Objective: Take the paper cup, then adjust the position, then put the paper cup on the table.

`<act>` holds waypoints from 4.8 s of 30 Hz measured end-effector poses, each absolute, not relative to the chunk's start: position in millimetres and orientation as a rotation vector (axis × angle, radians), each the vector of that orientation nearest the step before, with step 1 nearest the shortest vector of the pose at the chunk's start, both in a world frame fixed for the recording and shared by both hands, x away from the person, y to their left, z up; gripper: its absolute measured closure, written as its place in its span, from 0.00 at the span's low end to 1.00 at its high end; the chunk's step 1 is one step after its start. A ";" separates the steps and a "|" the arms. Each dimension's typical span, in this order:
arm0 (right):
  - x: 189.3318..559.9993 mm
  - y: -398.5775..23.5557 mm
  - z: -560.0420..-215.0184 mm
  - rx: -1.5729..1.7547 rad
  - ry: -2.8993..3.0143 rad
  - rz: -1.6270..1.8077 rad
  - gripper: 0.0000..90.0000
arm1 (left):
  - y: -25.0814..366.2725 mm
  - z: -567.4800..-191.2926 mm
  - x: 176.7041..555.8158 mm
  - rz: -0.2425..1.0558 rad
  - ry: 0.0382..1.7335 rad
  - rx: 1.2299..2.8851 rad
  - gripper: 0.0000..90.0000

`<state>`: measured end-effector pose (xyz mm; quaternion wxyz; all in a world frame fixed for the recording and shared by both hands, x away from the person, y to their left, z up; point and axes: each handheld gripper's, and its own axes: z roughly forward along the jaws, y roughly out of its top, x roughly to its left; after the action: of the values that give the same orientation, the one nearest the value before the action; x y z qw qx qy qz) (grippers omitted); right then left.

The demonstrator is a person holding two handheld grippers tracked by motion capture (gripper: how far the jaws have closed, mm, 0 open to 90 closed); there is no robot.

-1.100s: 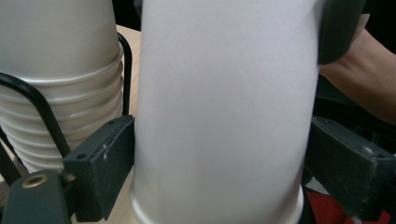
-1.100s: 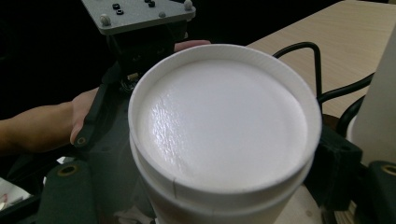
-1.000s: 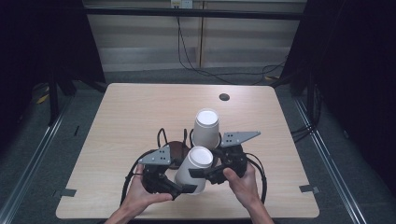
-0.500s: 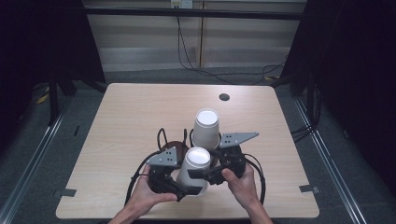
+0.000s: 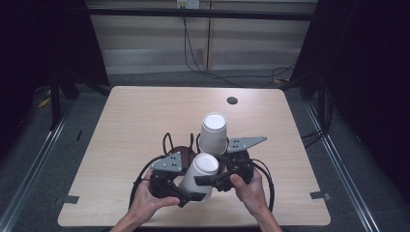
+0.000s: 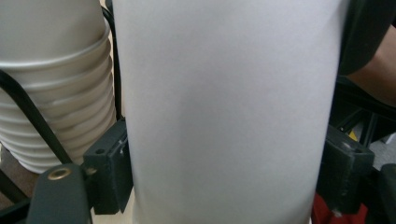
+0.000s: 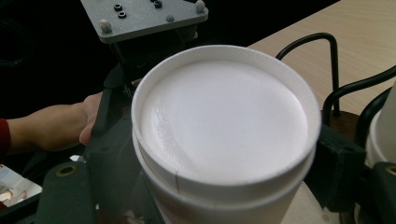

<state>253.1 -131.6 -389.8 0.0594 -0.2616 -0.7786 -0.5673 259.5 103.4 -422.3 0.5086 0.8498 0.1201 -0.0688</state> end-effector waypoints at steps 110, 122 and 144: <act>259.8 -85.6 -407.6 -0.301 -2.788 -0.857 0.18 | 85.5 -410.8 246.8 -0.167 0.133 2.698 0.23; 257.4 -84.8 -407.3 -0.270 -2.763 -0.857 0.27 | 84.1 -411.9 246.4 -0.187 0.093 2.691 0.23; 258.7 -90.5 -404.4 -0.302 -2.762 -0.906 0.29 | 95.9 -414.3 252.4 -0.178 0.095 2.543 0.18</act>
<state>258.7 -90.5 -404.4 0.1092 -0.1027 -0.9395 -0.3081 252.4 95.9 -414.3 0.2909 0.9537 0.0357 -0.0669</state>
